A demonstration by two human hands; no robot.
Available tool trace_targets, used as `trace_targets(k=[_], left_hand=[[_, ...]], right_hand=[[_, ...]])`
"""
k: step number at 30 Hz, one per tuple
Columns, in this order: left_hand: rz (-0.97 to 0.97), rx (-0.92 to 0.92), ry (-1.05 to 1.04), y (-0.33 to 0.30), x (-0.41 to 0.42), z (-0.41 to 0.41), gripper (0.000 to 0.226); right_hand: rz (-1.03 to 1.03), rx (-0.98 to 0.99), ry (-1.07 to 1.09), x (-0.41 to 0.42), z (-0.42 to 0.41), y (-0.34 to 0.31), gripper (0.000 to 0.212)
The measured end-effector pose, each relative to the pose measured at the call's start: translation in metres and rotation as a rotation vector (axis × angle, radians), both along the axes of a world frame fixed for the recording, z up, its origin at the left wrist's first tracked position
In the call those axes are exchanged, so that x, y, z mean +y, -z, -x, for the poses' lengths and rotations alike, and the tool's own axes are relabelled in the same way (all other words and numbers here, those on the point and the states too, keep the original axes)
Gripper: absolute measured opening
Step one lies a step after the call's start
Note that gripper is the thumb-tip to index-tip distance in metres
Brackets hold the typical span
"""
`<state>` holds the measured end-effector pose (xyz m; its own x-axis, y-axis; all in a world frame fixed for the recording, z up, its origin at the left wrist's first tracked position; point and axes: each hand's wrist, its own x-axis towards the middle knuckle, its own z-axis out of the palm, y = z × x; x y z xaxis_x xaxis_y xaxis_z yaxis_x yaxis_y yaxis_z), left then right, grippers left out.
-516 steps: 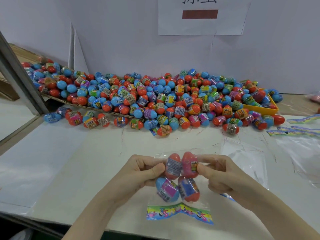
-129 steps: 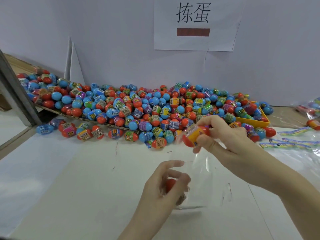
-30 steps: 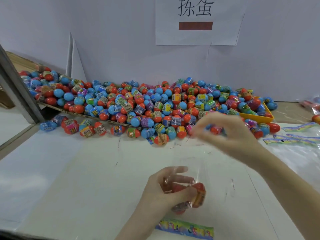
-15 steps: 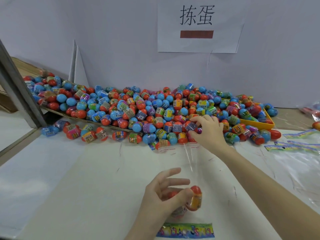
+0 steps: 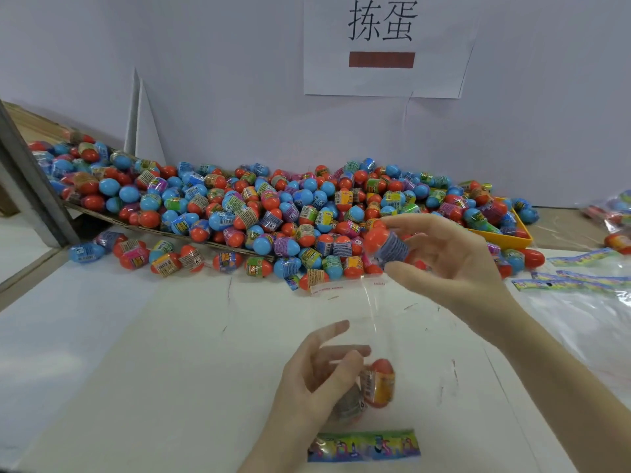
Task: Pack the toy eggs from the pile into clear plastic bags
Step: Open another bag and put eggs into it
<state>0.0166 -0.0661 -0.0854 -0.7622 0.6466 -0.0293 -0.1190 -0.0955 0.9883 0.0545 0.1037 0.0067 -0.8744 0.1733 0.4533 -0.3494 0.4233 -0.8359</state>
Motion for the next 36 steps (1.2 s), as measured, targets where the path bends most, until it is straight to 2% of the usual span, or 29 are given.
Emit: trace_targets(k=[3,6,7,10,15,25,32,34,36], left_hand=[[-0.022,0.022,-0.008,-0.001,0.000,-0.002,0.042],[-0.024,0.079,-0.008,0.000,-0.001,-0.004,0.043],[-0.024,0.100,-0.006,0.000,0.000,-0.005,0.048],[-0.017,0.157,-0.004,-0.001,0.000,-0.008,0.050],[0.013,0.209,0.001,-0.008,-0.001,-0.011,0.034],[0.088,0.328,0.000,-0.011,0.001,-0.013,0.027],[0.087,0.279,-0.035,-0.010,0.003,-0.010,0.027],[0.075,0.270,-0.039,-0.011,0.003,-0.009,0.024],[0.067,0.245,-0.065,-0.009,0.004,-0.006,0.026]], right_hand=[[-0.204,0.009,-0.023,-0.010,-0.015,-0.013,0.040],[-0.638,0.020,0.084,-0.013,-0.020,-0.018,0.028],[-0.725,-0.006,0.109,-0.014,-0.020,-0.019,0.027],[-0.836,-0.083,0.130,-0.017,-0.020,-0.022,0.027],[-1.062,-0.165,0.124,-0.025,-0.021,-0.024,0.028],[-1.065,-0.331,0.001,-0.028,-0.009,-0.021,0.046],[-0.980,-0.406,-0.034,-0.033,-0.013,-0.005,0.054],[-0.983,-0.385,-0.071,-0.033,-0.016,-0.001,0.064],[-0.880,-0.369,-0.066,-0.032,-0.015,-0.001,0.070]])
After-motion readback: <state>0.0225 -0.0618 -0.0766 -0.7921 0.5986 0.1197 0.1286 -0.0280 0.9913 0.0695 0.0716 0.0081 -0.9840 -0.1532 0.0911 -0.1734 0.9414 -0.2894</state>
